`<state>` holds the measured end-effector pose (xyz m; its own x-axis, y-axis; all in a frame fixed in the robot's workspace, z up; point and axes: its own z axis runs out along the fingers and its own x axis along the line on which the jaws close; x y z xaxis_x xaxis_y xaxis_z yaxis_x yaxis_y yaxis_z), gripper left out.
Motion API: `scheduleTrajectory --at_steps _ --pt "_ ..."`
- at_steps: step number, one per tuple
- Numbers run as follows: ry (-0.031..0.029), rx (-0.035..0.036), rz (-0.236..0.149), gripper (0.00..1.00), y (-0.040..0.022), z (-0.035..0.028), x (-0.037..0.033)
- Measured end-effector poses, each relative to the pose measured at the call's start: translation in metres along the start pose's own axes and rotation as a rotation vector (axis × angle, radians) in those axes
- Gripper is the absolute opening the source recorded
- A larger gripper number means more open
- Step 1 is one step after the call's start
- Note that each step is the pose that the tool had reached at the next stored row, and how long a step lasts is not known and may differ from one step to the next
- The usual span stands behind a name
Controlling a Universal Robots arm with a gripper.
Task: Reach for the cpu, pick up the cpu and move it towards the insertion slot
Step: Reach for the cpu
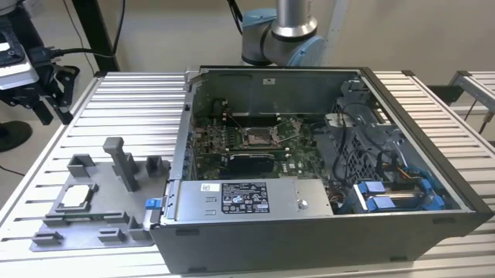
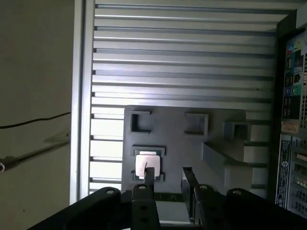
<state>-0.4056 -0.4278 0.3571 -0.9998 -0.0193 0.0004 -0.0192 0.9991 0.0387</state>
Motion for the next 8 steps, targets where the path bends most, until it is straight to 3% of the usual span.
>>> scheduleTrajectory --at_steps 8 --pt "0.0000 0.0000 0.000 1.00 0.0000 0.0000 0.0004"
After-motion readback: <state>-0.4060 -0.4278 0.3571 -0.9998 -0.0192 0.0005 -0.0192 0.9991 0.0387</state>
